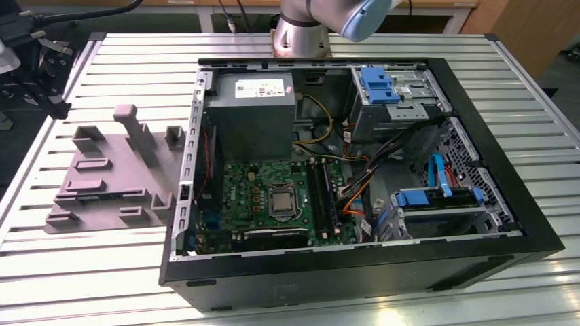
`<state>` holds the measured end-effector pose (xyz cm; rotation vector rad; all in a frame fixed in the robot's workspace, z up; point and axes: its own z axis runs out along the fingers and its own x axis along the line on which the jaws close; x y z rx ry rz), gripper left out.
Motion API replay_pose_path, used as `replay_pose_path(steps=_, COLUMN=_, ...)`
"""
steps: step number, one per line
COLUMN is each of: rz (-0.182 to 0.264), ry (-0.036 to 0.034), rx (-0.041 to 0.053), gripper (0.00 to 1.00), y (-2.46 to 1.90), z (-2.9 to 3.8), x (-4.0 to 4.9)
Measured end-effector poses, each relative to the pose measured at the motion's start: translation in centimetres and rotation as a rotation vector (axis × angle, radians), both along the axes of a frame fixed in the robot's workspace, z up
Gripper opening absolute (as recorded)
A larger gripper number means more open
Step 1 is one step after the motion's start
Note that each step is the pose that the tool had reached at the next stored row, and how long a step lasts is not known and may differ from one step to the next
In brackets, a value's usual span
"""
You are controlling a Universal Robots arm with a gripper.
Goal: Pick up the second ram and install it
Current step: 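Reach for the second ram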
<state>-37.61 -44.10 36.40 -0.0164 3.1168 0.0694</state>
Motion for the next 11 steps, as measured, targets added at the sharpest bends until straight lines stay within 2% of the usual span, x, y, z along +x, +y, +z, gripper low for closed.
replay_pose_path(steps=11, rz=0.001, ry=0.0, rx=-0.0001, gripper=0.11, y=-0.11, z=-0.44, x=-0.64)
